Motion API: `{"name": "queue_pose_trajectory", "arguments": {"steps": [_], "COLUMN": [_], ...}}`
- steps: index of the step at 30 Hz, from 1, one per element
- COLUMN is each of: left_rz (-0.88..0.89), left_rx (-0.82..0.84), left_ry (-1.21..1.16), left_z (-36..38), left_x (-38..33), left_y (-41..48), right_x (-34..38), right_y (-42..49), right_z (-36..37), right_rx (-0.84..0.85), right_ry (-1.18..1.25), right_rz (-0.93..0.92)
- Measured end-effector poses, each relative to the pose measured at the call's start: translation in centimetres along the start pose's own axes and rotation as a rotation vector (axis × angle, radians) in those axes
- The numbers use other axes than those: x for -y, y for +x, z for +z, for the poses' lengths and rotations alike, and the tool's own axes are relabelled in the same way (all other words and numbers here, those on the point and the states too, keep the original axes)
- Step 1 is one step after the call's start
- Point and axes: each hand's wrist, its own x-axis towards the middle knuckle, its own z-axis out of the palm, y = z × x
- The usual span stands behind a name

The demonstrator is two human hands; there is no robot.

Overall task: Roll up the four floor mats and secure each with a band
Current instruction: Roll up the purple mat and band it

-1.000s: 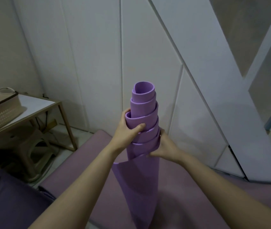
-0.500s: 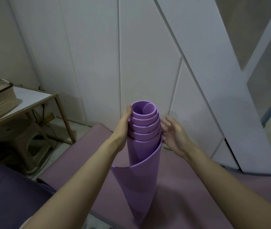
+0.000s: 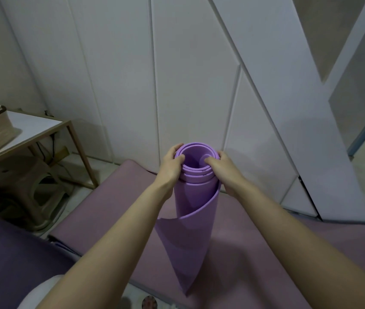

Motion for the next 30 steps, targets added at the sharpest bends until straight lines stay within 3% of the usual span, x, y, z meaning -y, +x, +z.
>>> {"name": "queue_pose_trajectory", "arguments": {"steps": [3,7,10,13,15,16,19,23,30], "left_rz": [-0.026,-0.057,-0.030,-0.032,0.108,0.180,0.338,0.625,0.824], "left_rx": [0.062,0.139,0.363,0.589,0.516,0.450,0.311,0.128,0.074], "left_ry": [-0.025,0.131,0.290,1.008,1.466,1.565,1.594,1.434,1.366], "left_z": [-0.6,-1.6,-2.3,-4.0,-4.9,-5.1,-5.5,-6.0,-5.7], "left_x": [0.3,2.5,4.5,5.5,5.2,4.9,3.8,1.7,-0.6], "left_y": [-0.4,-3.3,-6.2,-6.9,-6.6,-6.5,-5.8,-3.8,-2.1], "right_x": [0.4,1.0,1.6,2.2,2.8,3.2,5.0,8.6,8.6], "right_y": [0.2,-0.1,-0.8,-1.0,-1.2,-1.2,-1.3,-1.7,-3.2], "right_z": [-0.1,-0.6,-0.9,-0.8,-0.6,-0.6,-0.9,-1.8,-2.6], "right_rx": [-0.009,-0.050,-0.084,-0.084,-0.053,-0.023,0.043,0.071,0.146], "right_ry": [-0.052,-0.139,-0.143,-0.206,-0.271,-0.307,-0.452,-0.603,-0.680], "right_rz": [0.016,0.000,-0.004,0.021,0.045,0.054,0.035,0.048,0.152]}}
